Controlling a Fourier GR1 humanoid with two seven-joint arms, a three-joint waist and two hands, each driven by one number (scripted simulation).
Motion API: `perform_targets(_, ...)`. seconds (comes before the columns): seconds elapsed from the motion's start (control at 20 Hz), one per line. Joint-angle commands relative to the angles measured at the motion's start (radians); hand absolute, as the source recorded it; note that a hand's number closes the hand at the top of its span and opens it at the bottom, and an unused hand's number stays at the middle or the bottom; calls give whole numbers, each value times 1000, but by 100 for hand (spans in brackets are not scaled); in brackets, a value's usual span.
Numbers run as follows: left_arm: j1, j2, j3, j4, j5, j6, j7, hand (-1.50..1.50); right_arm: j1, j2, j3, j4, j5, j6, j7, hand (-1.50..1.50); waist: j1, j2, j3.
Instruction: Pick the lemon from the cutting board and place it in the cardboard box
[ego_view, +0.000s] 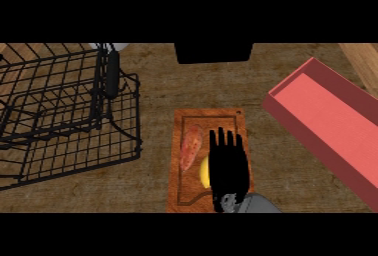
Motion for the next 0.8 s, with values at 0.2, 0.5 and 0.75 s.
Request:
perform_targets(0.2, 43, -125, -192, -39, 18, -106, -35, 0, 43, 25, -34, 80, 26, -16, 26, -150, -15, 23, -45)
perform_targets(0.5, 16, -125, -195, -20, 32, -120, -33, 0, -47, 41, 3, 96, 76, 1, -59, 150, -6, 24, -46)
perform_targets(0.75, 25, -132, -199, -7, 25, -111, -34, 0, -57, 32, 45, 113, 144, -33, -80, 150, -10, 23, -46)
